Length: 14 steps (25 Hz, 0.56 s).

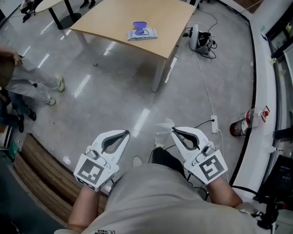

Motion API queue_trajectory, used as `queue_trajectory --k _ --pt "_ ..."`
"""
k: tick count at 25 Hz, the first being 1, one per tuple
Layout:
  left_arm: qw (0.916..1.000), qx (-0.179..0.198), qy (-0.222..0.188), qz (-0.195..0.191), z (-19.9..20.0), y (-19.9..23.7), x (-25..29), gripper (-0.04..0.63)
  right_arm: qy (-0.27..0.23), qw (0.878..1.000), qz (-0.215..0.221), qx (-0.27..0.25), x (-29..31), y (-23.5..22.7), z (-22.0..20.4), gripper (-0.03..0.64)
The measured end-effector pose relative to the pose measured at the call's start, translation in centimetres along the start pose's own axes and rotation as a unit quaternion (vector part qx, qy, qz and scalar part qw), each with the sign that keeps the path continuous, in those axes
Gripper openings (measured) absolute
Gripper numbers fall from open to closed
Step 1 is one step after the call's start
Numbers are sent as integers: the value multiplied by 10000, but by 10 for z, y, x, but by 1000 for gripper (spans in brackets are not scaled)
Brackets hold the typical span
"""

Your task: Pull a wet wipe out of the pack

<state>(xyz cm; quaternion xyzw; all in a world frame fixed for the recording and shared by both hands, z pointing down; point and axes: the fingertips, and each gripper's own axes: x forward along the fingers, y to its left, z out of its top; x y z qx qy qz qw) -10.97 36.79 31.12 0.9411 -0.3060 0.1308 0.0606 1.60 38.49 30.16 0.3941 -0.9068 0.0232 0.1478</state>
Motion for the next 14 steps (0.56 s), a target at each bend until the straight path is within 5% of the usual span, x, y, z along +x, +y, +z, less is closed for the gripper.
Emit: queue_trajectory --k 6,14 --pt "9998 -17 -169 144 0 -29 -52 6 252 9994 217 10 -20 54 -2 3" --pt "9996 65 -161 215 -11 -53 -63 6 -225 9981 463 -346 -27 84 12 3"
